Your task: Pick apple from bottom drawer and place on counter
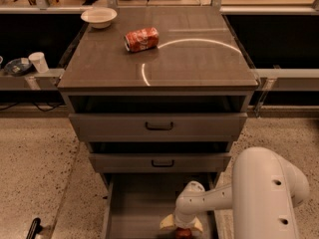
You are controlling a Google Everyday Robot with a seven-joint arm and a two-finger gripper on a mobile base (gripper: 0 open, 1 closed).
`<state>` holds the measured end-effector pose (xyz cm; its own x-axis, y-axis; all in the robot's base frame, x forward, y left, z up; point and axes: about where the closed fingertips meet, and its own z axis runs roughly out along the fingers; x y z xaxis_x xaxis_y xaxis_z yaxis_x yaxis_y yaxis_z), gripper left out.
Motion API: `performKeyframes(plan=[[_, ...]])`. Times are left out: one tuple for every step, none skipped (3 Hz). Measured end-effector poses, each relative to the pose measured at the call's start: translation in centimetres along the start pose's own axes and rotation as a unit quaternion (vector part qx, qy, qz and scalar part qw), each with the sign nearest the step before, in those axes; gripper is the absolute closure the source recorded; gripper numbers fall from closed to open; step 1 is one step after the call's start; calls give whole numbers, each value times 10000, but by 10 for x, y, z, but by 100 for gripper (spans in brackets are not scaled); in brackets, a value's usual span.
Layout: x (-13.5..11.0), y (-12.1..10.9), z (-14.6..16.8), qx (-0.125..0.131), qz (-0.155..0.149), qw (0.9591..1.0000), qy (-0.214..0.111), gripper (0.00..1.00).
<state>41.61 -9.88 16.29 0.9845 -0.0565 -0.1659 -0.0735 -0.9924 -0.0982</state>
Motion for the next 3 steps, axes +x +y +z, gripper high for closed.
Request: performKeyframes(plan=[[1, 3, 10, -33, -12, 10000, -70, 0], [-1, 9, 26, -111, 16, 9997, -212, 0], [1, 12, 31, -111, 27, 9997, -237, 0]])
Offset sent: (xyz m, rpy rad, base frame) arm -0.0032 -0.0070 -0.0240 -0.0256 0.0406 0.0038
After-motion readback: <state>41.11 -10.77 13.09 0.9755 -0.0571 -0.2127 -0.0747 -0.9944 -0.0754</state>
